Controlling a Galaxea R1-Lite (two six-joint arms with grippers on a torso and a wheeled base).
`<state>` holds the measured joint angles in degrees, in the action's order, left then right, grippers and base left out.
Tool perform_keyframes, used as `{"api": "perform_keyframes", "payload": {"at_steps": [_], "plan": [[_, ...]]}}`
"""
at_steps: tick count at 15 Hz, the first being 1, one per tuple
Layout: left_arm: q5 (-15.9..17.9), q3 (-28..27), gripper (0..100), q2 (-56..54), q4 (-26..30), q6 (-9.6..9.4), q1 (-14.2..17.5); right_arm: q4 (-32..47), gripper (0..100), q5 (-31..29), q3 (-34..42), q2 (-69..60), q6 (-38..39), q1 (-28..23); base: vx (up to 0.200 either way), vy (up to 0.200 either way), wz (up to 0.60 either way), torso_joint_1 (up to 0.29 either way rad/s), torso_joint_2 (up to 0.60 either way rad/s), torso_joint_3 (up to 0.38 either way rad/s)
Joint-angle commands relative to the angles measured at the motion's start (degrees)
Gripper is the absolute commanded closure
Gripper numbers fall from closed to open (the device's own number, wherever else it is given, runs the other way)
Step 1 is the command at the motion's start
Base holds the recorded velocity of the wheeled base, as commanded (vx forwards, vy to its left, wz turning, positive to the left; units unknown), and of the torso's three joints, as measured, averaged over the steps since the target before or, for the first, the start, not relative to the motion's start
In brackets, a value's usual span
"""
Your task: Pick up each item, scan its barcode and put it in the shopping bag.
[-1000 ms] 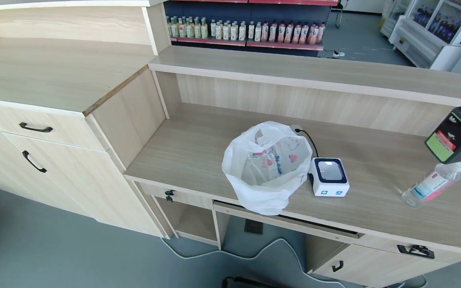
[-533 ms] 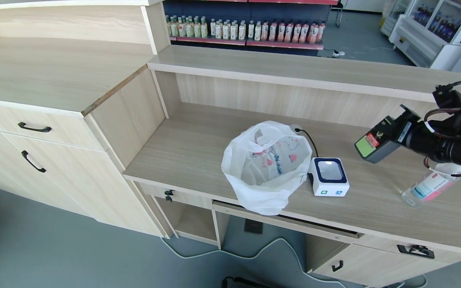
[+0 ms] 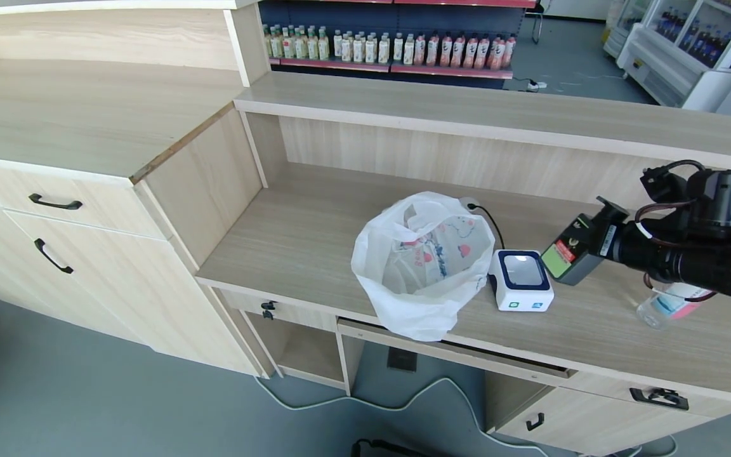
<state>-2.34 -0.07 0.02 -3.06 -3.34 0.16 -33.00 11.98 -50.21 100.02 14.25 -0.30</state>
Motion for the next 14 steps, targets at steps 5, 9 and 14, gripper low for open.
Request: {"api": "perform_keyframes", "payload": {"at_steps": [5,9,14], "plan": [[-0.03,0.07,0,-0.02,-0.02,0.0,0.11,-7.08,100,0.23,0.47,4.39,-4.49,0.22,0.0,0.0,0.0,0.0,0.0,0.0],[-0.03,-0.01,0,-0.02,-0.02,0.0,0.02,-7.87,100,0.41,0.47,6.15,-5.99,1.01,0.0,0.0,0.0,0.0,0.0,0.0],[-0.03,-0.01,0,-0.02,-0.02,0.0,0.02,-9.19,100,0.41,0.47,6.94,-5.99,1.54,0.0,0.0,0.0,0.0,0.0,0.0]]}}
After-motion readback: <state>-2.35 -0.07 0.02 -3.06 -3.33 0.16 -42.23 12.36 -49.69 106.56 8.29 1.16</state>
